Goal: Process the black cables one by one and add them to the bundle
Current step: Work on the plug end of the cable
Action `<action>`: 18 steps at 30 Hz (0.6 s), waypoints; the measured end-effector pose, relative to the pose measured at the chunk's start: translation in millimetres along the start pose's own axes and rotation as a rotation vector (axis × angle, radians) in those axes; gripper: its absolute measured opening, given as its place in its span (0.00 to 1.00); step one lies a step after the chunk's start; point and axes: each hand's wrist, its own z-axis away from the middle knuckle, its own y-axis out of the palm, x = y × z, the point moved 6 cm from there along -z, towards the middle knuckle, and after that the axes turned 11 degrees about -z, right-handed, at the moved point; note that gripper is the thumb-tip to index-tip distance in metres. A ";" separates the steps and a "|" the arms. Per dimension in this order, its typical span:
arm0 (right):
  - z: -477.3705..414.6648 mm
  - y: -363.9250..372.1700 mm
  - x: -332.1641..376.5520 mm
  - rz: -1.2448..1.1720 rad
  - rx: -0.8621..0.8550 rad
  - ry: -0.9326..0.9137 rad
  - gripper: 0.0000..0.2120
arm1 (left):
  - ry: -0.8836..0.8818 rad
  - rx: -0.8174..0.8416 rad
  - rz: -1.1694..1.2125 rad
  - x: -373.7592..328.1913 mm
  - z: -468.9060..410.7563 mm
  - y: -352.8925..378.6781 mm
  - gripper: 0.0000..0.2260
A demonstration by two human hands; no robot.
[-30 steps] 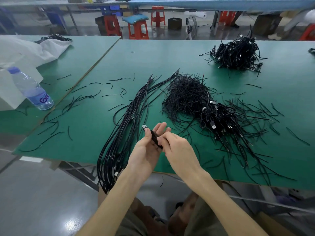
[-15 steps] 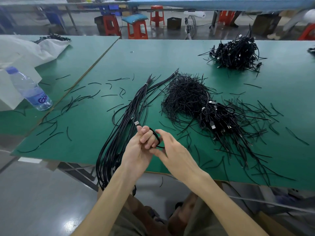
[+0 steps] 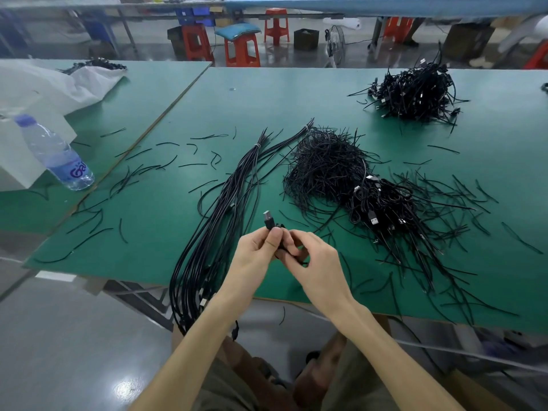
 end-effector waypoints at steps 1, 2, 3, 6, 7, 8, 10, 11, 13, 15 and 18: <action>-0.6 0.0 0.2 0.006 0.005 -0.007 0.16 | 0.026 -0.017 -0.055 -2.2 0.7 0.4 0.15; -1.6 -0.5 0.7 0.013 0.006 -0.017 0.16 | 0.042 -0.028 -0.073 -3.7 1.6 1.5 0.15; -2.7 -2.0 1.5 0.012 0.001 -0.027 0.15 | 0.050 -0.033 -0.068 -4.2 2.5 2.3 0.15; -6.2 -8.5 2.8 -0.024 0.002 -0.022 0.12 | 0.036 -0.035 -0.059 -1.6 3.2 -2.6 0.14; -6.4 -9.2 2.9 -0.031 0.019 -0.012 0.12 | 0.023 -0.034 -0.069 -0.3 3.5 -5.4 0.14; -6.1 -9.1 3.3 -0.042 0.038 -0.002 0.12 | 0.011 -0.030 -0.079 0.7 3.5 -7.4 0.13; -4.7 -7.7 4.3 -0.077 0.061 0.009 0.13 | -0.002 -0.032 -0.083 2.1 3.1 -10.9 0.10; -4.3 -6.6 4.6 -0.094 0.065 0.016 0.13 | 0.002 -0.047 -0.081 2.5 2.7 -13.7 0.09; -4.0 -4.4 4.4 -0.122 0.078 0.047 0.11 | 0.019 -0.083 -0.076 2.8 1.6 -19.2 0.08; -4.1 -2.5 3.5 -0.129 0.102 0.091 0.13 | 0.015 -0.101 -0.060 3.9 0.1 -22.4 0.08; -3.3 -1.1 2.6 -0.129 0.122 0.124 0.12 | -0.010 -0.097 -0.001 5.5 -0.6 -20.9 0.08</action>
